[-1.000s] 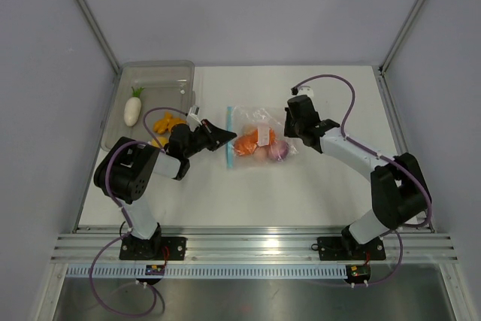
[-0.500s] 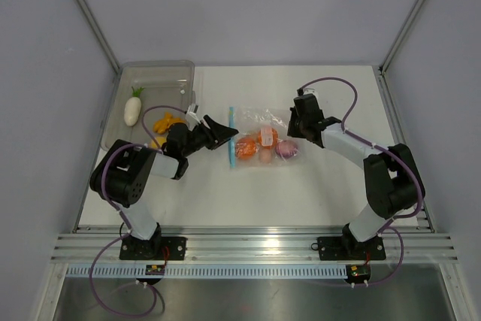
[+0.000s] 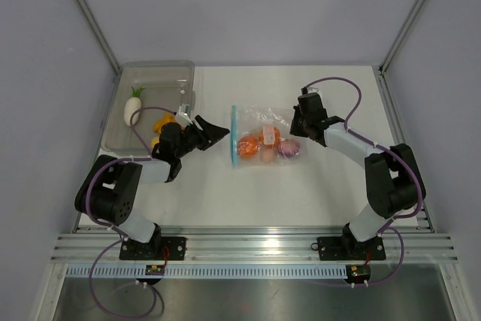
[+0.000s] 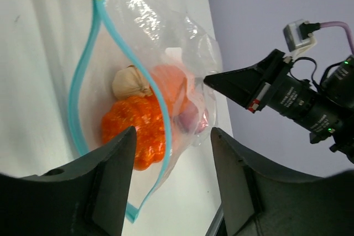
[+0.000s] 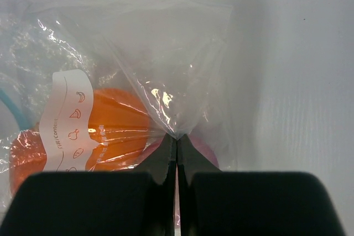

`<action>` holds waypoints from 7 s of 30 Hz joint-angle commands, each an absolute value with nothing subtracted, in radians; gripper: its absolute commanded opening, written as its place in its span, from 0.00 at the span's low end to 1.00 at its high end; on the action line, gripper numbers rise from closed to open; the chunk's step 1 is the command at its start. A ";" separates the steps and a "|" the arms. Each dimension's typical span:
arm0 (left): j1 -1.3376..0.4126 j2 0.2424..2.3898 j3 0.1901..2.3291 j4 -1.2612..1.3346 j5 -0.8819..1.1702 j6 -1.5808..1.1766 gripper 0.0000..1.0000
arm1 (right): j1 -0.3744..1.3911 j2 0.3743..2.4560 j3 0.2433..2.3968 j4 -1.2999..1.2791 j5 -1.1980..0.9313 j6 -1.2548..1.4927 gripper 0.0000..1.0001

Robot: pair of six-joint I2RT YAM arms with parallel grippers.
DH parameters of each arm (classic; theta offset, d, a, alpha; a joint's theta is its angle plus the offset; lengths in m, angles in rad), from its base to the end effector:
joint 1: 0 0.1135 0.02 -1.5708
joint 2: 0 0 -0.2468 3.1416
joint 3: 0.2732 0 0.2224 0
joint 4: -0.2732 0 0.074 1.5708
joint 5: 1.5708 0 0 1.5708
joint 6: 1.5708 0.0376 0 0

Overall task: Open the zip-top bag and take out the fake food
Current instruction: Pick up the fake vegetable from the zipper food storage bag, then place the fake vegetable in the bin.

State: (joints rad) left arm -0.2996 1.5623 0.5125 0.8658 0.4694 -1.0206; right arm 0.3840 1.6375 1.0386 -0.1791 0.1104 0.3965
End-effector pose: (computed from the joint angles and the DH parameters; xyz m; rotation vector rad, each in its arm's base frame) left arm 0.2647 -0.0996 0.1847 -0.3184 1.9199 -1.3333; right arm 0.3043 0.1185 0.2104 0.0692 2.3561 0.2548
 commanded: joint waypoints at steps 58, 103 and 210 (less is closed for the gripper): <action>-0.417 1.701 0.741 0.472 0.575 -0.833 0.99 | 0.357 1.621 1.042 -0.135 0.054 0.414 0.00; -0.548 1.853 0.910 0.337 0.523 -0.769 0.64 | 0.357 1.635 1.037 -0.118 0.005 0.434 0.00; 0.117 0.885 0.497 0.104 0.179 -0.845 0.99 | 0.206 1.536 0.899 0.038 -0.129 0.552 0.00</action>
